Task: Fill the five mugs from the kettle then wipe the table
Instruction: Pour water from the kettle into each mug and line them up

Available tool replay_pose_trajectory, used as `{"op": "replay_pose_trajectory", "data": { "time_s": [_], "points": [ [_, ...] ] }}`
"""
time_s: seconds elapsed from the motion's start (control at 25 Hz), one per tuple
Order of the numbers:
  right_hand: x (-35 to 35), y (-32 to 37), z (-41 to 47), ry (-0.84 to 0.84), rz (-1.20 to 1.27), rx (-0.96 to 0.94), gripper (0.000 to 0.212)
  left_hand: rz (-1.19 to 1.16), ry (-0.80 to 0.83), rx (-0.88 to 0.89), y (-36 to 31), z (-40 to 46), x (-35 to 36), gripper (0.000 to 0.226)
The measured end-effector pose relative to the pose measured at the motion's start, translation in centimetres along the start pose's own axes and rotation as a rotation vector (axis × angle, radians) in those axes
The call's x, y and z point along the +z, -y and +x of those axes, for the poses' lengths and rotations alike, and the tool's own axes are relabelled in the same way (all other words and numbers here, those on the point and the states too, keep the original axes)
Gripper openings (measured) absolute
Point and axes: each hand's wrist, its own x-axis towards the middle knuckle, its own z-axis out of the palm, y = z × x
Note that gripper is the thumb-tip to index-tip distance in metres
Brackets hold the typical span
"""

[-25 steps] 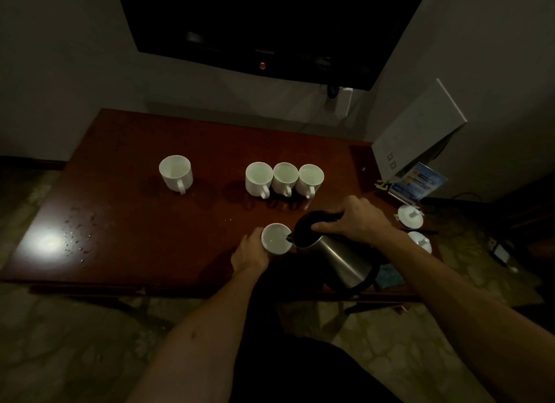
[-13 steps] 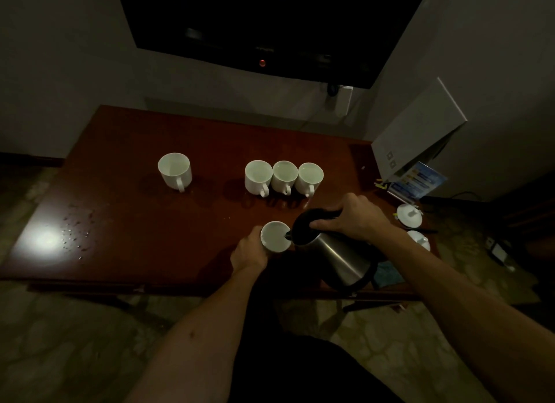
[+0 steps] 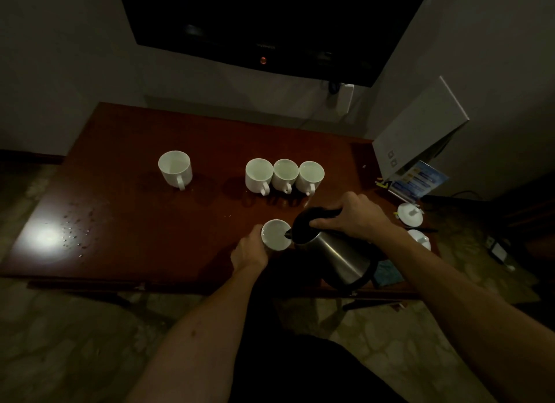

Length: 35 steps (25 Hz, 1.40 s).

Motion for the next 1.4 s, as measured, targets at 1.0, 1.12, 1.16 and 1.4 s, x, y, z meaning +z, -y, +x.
{"op": "replay_pose_trajectory", "data": {
  "time_s": [1.0, 1.12, 1.16, 1.4],
  "points": [
    [0.22, -0.12, 0.61, -0.011, 0.011, 0.008, 0.045, 0.016, 0.031, -0.024, 0.12, 0.28, -0.05, 0.048],
    [0.2, -0.03, 0.67, -0.009, 0.014, 0.021, 0.043, 0.022, 0.027, -0.021, 0.11, 0.25, -0.07, 0.048],
    [0.15, -0.05, 0.69, -0.014, 0.011, 0.022, 0.042, 0.023, 0.028, -0.019, 0.14, 0.25, -0.08, 0.048],
    [0.15, -0.14, 0.84, -0.031, 0.0, 0.017, 0.041, 0.007, 0.034, -0.022, 0.32, 0.4, -0.02, 0.048]
  ]
}}
